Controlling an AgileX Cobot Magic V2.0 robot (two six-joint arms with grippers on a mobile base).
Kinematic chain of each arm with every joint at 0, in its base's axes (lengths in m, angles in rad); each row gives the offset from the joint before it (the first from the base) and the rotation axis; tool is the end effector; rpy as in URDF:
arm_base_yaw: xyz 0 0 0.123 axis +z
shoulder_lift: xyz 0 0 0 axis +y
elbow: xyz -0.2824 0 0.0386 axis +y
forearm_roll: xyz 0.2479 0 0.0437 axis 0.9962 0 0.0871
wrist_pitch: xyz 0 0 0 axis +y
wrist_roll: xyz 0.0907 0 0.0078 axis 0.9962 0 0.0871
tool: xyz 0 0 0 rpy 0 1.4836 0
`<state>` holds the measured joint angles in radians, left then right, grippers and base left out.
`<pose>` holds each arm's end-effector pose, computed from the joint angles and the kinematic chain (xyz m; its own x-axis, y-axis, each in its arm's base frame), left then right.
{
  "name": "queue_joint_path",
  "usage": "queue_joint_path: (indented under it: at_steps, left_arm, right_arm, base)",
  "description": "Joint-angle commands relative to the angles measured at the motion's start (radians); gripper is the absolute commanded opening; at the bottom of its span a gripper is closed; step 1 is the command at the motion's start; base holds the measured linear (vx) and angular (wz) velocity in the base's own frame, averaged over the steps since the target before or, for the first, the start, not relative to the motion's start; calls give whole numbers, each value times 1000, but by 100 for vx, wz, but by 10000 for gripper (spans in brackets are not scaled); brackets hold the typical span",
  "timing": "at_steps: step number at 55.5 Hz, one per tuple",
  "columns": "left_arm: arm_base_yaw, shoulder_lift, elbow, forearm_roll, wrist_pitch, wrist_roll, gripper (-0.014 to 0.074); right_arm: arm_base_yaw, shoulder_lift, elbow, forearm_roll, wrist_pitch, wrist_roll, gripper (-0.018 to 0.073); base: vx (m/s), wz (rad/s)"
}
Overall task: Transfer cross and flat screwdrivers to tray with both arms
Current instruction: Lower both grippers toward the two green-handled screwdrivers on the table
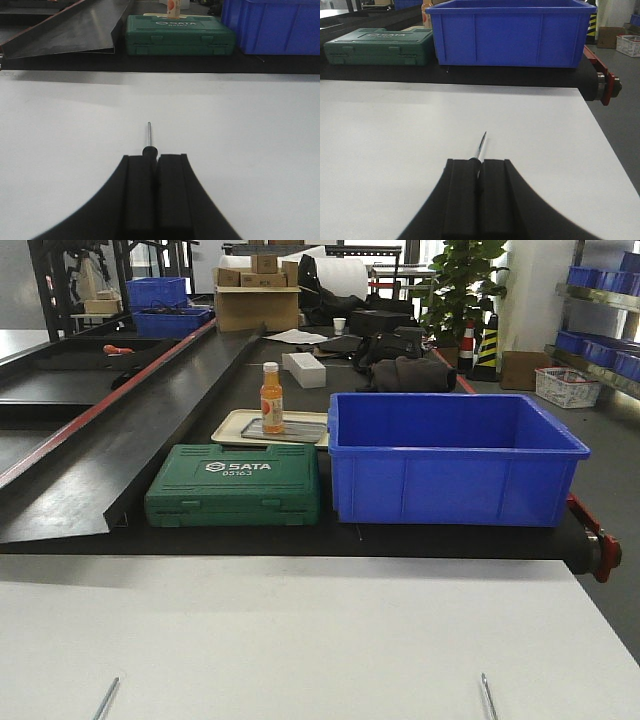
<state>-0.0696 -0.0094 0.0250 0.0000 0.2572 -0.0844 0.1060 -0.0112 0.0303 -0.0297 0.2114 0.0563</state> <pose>0.0551 -0.0038 0.1818 -0.1893 -0.0713 -0.9793 0.0538 0.9951 -0.0829 0.0557 0.0054 0.1843 -0.1446 0.0120 -0.9894 -0.0958 0.9951 0.0261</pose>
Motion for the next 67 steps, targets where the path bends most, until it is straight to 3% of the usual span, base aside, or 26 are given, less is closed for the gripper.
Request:
queue_joint_path:
  at_steps: [1,19,47,55,60,67]
  left_arm:
    - [-1,14,-24,0,-79,-6,-6]
    - [-1,14,-24,0,-93,7,-6]
    - [-1,14,-25,0,-347,31,-6]
    - [-1,14,-25,0,-440,31,-6]
    - [-1,15,-59,0,-560,31,-4]
    - [-1,59,-188,0,-585,32,-1]
  right_arm:
    - [3,-5,7,-7,-86,-3,-11]
    - [3,-5,7,-7,-85,-3,-11]
    - [3,-5,7,-11,-97,-8,-8]
    - [3,-5,7,-5,-224,-3,-8]
    - [3,-3,-6,-5,-358,-3,-8]
    - [3,54,-94,-6,-363,-3,-8]
  base:
    - [0,0]
    - [0,0]
    - [0,0]
    - [0,0]
    - [0,0]
    - [0,0]
